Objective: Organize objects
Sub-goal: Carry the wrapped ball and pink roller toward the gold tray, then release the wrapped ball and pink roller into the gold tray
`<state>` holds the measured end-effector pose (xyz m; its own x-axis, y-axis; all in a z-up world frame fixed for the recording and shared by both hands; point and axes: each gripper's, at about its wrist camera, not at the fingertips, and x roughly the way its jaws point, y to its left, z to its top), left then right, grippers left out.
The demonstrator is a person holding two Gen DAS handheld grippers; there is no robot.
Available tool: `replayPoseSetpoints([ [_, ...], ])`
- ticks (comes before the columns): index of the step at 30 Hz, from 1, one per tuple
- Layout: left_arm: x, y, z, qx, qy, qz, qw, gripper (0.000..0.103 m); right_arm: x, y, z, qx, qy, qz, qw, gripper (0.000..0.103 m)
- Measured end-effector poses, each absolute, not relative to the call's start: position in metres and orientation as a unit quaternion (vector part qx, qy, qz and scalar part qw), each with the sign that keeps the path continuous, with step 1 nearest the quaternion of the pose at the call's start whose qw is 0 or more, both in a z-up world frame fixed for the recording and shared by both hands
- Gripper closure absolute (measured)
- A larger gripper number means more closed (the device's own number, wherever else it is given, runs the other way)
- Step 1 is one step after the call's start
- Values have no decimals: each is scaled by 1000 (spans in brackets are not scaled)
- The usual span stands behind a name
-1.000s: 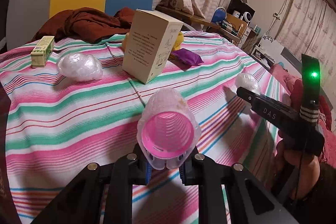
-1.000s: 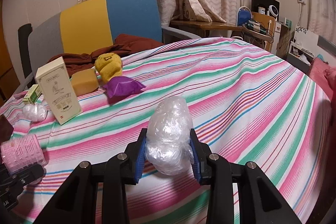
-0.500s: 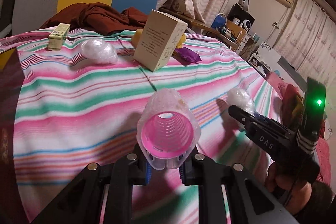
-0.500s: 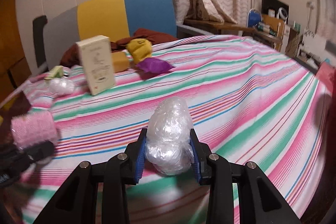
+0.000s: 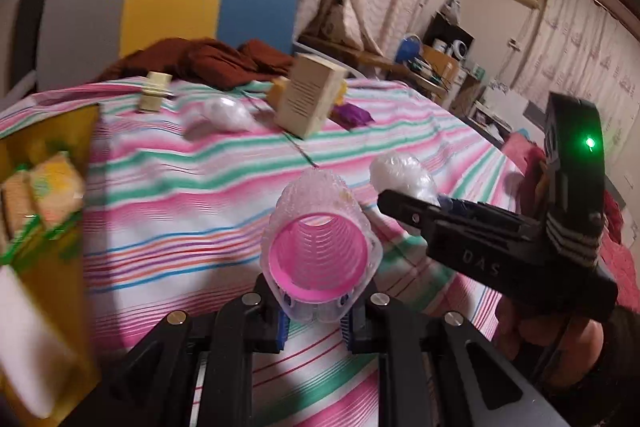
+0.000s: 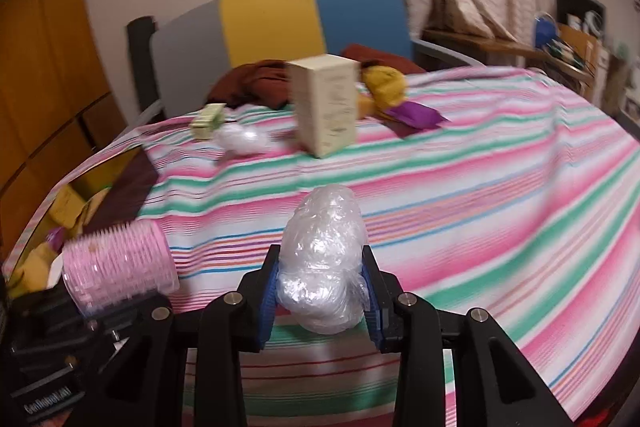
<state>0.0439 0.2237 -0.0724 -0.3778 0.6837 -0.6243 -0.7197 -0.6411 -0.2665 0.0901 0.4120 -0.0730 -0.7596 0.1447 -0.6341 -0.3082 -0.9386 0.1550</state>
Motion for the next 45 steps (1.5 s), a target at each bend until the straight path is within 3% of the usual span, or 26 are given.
replayPoseSetpoints([
  [19,-32,54,-23,-343,-76,907,233,85,5,246,-13,-316,44,941,-113,65],
  [21,-42,40,-26,-354,-86,906,215,85,-6,229,-18,-328,29,937,-115,59],
  [23,-48,32,-30,-364,-92,904,207,85,-11,223,-24,-342,28,933,-112,41],
  [26,-54,22,-35,-372,-100,902,194,85,-3,226,-26,-335,48,935,-101,28],
  [41,-80,17,-37,-396,-135,893,167,85,20,250,-33,-329,97,936,-77,24],
  [43,-85,13,-39,-406,-157,887,154,79,18,251,-36,-335,105,933,-80,24],
  [45,-90,9,-43,-422,-175,879,137,63,15,250,-39,-343,111,929,-84,24],
])
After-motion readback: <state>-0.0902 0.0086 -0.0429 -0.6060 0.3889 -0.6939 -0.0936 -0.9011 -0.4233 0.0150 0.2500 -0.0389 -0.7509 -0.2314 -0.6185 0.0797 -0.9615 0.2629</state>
